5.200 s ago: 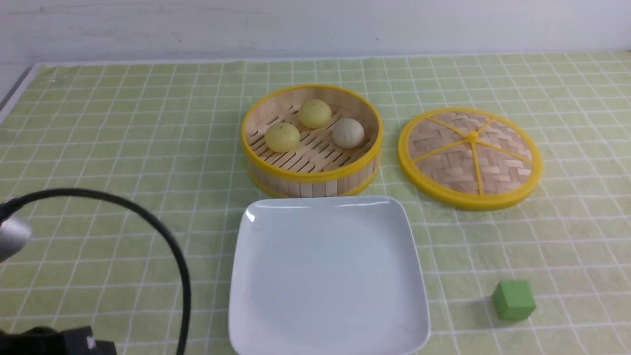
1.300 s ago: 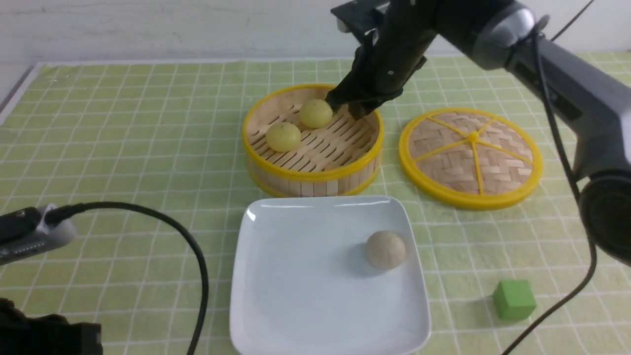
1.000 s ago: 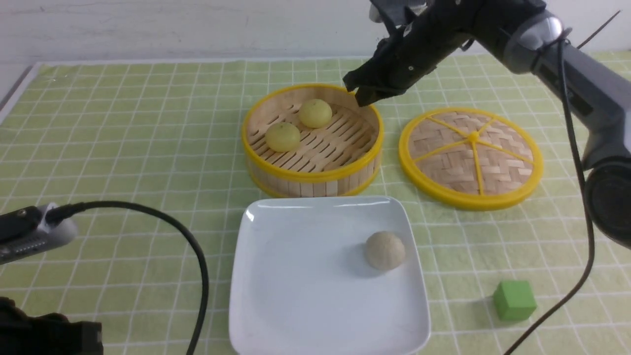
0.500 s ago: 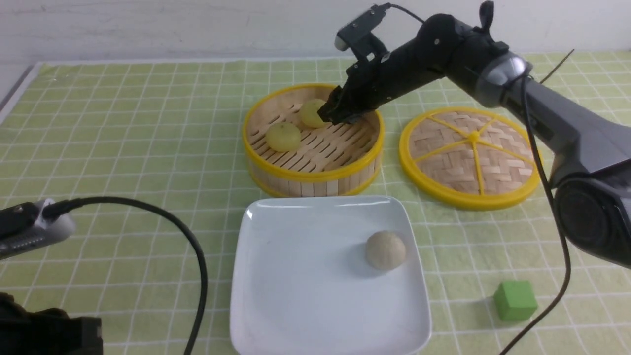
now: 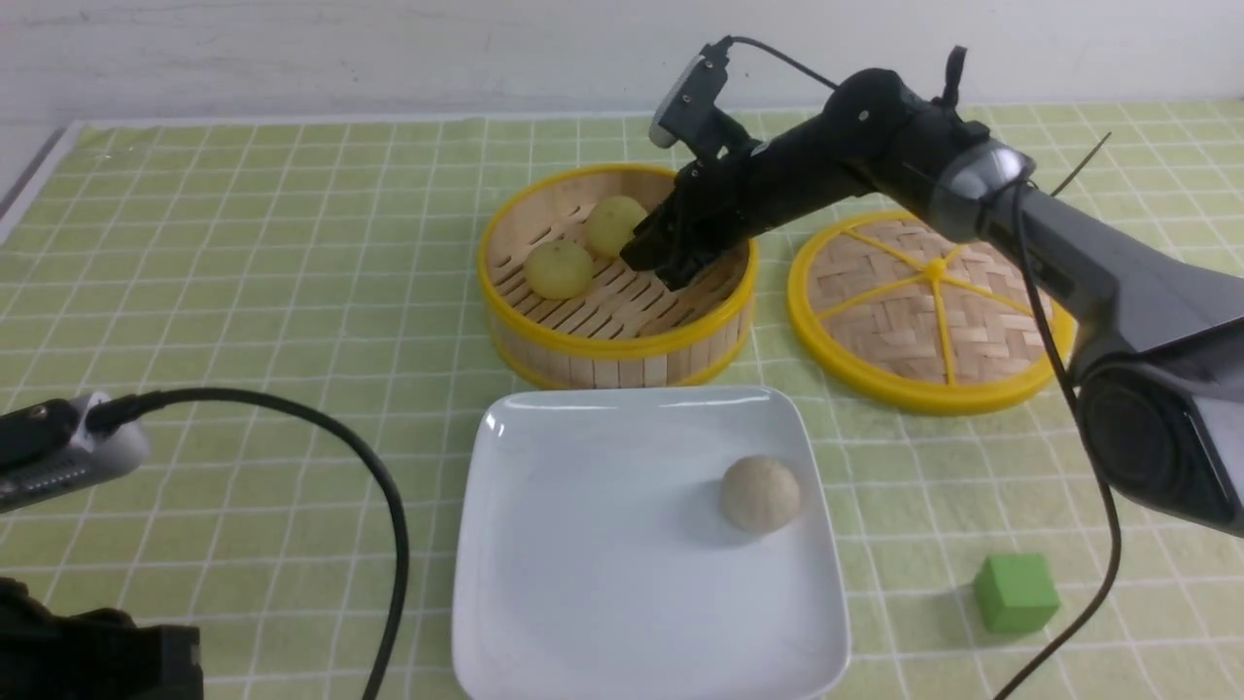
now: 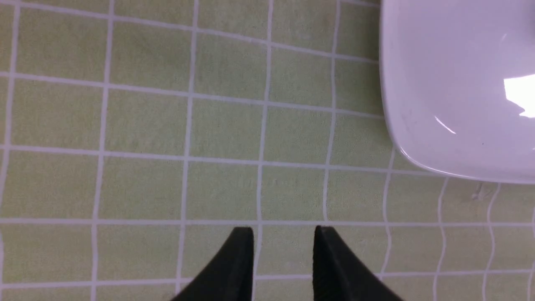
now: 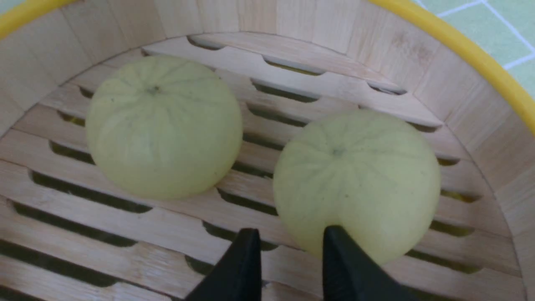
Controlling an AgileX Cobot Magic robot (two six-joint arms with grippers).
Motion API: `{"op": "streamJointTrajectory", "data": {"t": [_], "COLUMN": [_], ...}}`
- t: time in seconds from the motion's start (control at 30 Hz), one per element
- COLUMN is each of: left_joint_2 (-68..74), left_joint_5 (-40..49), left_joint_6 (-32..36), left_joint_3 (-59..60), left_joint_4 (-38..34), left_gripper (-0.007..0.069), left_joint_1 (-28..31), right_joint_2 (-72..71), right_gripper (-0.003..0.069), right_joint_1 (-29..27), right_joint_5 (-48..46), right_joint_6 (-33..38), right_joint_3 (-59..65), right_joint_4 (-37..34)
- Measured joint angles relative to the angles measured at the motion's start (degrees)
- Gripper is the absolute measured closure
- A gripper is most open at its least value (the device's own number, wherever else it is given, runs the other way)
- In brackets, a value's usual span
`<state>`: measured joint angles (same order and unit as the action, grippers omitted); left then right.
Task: Put the steamed buns into the plate on the green tablecloth.
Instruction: 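Reach toward a bun in the bamboo steamer with the right gripper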
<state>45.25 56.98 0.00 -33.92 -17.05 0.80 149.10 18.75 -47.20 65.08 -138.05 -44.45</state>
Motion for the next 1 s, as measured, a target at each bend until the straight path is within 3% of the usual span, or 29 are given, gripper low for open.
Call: {"op": "streamJointTrajectory", "data": {"t": [0.33,0.63,0.8,1.0], "left_joint_2": [0.0,0.0,0.0,0.0], "left_joint_5": [0.8,2.2,2.5,2.9], "left_joint_6": [0.0,0.0,0.0,-1.0], "left_joint_3": [0.0,0.0,0.0,0.0], "left_joint_4": [0.0,0.0,0.0,0.2], "left_gripper": [0.0389,0.0386,0.0384,0.0384], "left_joint_1": [0.0,0.0,0.0,0.0], "right_joint_2": [0.0,-0.6,-1.1,1.2], "right_gripper": [0.0666,0.0666,0.0611,0.0349], "right_joint_1": [0.0,-0.2,-1.1,-1.9], "right_joint_5": [-3.7,-3.6,3.8,8.9], "right_joint_6": [0.9,-1.8,-5.4,-5.6], "right_joint_3": [0.0,0.0,-0.4,-0.5], "right_joint_4": [0.2,0.6,-1.3,-6.4]}}
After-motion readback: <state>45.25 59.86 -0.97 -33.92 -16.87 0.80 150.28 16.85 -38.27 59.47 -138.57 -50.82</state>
